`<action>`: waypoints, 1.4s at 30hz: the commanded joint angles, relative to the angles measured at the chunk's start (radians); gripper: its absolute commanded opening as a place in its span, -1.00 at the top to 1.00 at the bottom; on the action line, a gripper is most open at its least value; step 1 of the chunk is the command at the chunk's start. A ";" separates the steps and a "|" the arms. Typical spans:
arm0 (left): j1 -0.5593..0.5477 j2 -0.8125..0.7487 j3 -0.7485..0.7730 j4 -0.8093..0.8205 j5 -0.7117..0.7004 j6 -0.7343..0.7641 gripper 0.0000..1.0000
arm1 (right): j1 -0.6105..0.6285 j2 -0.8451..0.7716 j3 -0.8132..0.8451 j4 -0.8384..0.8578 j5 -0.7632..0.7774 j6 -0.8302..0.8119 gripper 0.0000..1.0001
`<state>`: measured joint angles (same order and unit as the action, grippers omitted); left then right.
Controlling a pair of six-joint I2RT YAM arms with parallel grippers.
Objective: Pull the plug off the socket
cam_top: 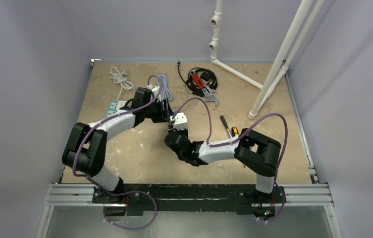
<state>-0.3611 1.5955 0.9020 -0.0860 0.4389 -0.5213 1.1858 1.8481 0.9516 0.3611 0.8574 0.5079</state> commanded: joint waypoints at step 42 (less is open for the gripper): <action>-0.036 0.104 -0.038 -0.158 -0.160 0.095 0.13 | -0.080 -0.199 -0.102 0.174 -0.246 -0.020 1.00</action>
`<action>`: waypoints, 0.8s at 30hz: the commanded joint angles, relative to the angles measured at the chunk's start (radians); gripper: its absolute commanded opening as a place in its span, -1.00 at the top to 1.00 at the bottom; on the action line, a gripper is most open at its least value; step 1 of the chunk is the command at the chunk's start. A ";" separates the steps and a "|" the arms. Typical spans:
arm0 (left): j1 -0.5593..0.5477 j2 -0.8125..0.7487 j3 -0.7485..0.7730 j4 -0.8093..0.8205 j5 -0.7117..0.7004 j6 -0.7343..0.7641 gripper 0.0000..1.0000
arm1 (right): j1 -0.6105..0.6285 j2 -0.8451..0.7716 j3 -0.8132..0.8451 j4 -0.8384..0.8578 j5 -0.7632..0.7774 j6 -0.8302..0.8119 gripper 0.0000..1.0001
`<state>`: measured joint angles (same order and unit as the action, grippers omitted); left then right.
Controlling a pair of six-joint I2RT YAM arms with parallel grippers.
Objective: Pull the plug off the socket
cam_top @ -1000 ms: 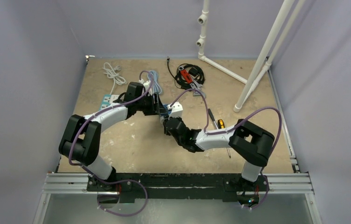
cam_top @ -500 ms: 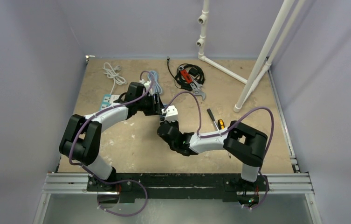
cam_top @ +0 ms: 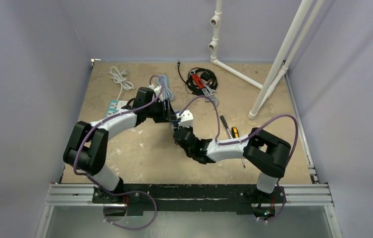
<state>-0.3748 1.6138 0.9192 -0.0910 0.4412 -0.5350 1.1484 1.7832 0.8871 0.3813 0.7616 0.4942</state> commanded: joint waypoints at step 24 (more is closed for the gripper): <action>-0.026 0.087 -0.046 -0.147 -0.156 0.109 0.14 | 0.091 -0.079 0.031 0.090 0.071 -0.049 1.00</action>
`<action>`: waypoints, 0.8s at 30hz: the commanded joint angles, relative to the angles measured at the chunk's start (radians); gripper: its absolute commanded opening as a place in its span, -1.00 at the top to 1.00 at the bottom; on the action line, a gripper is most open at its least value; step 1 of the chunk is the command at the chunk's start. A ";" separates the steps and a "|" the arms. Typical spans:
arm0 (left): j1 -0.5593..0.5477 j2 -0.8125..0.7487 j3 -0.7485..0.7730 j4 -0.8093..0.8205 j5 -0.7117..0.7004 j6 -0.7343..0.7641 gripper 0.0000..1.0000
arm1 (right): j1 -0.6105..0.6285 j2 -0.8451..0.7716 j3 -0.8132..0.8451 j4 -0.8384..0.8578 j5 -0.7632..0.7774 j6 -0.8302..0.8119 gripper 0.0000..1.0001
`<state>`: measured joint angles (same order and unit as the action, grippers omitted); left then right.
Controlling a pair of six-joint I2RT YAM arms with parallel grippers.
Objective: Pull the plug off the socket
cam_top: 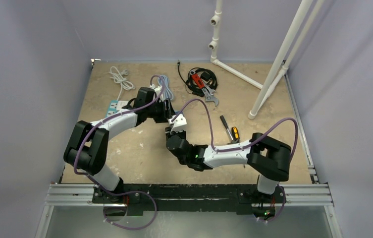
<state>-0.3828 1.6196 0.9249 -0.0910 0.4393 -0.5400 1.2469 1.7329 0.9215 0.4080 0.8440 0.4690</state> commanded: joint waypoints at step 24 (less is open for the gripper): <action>0.379 -0.513 -0.007 -0.124 -0.242 0.169 -0.88 | -0.132 -0.081 0.084 0.263 -0.516 -0.148 1.00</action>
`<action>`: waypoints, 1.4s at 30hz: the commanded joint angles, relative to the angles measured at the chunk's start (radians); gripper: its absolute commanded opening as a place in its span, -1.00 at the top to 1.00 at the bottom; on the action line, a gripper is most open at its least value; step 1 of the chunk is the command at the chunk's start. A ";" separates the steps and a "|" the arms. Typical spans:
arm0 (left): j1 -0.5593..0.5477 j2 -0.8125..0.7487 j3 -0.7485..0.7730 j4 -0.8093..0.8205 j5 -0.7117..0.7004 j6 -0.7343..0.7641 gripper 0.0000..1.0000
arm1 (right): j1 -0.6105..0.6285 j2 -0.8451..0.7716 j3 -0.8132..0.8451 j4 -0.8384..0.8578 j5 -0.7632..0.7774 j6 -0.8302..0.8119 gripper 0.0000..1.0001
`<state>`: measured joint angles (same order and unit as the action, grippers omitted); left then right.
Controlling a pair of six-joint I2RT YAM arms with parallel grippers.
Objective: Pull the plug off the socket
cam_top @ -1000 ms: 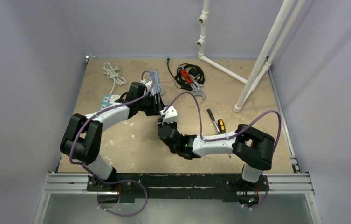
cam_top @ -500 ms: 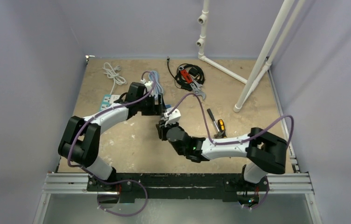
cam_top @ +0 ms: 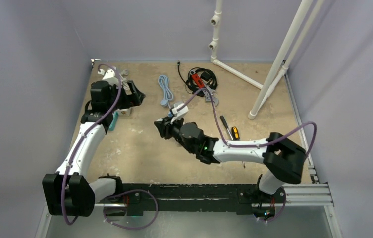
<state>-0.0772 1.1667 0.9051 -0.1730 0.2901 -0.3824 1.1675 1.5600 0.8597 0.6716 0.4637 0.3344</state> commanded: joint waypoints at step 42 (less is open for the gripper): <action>0.154 -0.180 -0.008 -0.081 -0.286 0.075 -0.89 | -0.104 0.451 0.560 -0.031 -0.200 -0.071 -0.98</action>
<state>0.0608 1.0042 0.9001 -0.2668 0.0376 -0.3206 1.0657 2.2066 1.5127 0.4877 0.2535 0.2832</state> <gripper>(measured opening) 0.942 0.984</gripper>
